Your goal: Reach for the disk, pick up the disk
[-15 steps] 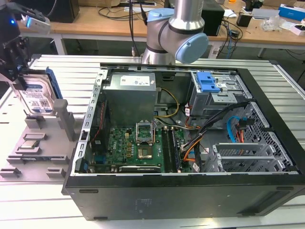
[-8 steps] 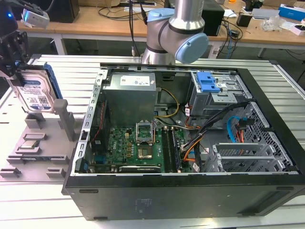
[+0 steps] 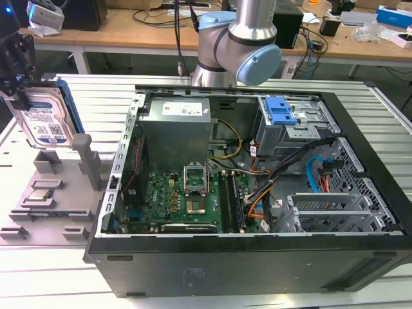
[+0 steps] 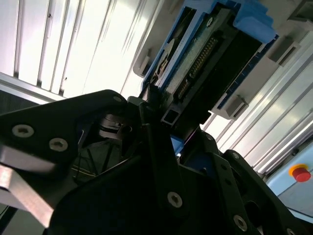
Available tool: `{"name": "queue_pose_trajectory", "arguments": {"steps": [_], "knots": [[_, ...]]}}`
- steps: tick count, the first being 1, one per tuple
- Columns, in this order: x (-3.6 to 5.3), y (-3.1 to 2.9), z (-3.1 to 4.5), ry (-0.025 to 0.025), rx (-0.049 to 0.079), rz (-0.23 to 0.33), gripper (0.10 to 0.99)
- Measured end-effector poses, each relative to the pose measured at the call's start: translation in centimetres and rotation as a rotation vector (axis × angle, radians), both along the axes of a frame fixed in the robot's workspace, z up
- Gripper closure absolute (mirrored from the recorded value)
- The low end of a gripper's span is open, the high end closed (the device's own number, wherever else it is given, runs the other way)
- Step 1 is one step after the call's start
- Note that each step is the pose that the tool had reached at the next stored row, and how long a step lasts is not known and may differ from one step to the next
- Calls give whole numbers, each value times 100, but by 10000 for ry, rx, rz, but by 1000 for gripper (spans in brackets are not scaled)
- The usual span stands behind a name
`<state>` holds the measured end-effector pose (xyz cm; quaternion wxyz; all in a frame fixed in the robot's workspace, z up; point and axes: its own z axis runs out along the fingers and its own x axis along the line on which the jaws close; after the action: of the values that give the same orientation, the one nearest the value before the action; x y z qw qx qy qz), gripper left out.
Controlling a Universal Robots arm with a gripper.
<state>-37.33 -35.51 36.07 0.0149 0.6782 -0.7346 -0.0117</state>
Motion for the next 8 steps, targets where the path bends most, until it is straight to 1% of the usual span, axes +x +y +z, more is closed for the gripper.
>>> {"name": "queue_pose_trajectory", "arguments": {"steps": [6, 8], "knots": [[0, 2, 76, 0, 0, 1, 718], [0, 2, 113, 0, 0, 1, 718]]}}
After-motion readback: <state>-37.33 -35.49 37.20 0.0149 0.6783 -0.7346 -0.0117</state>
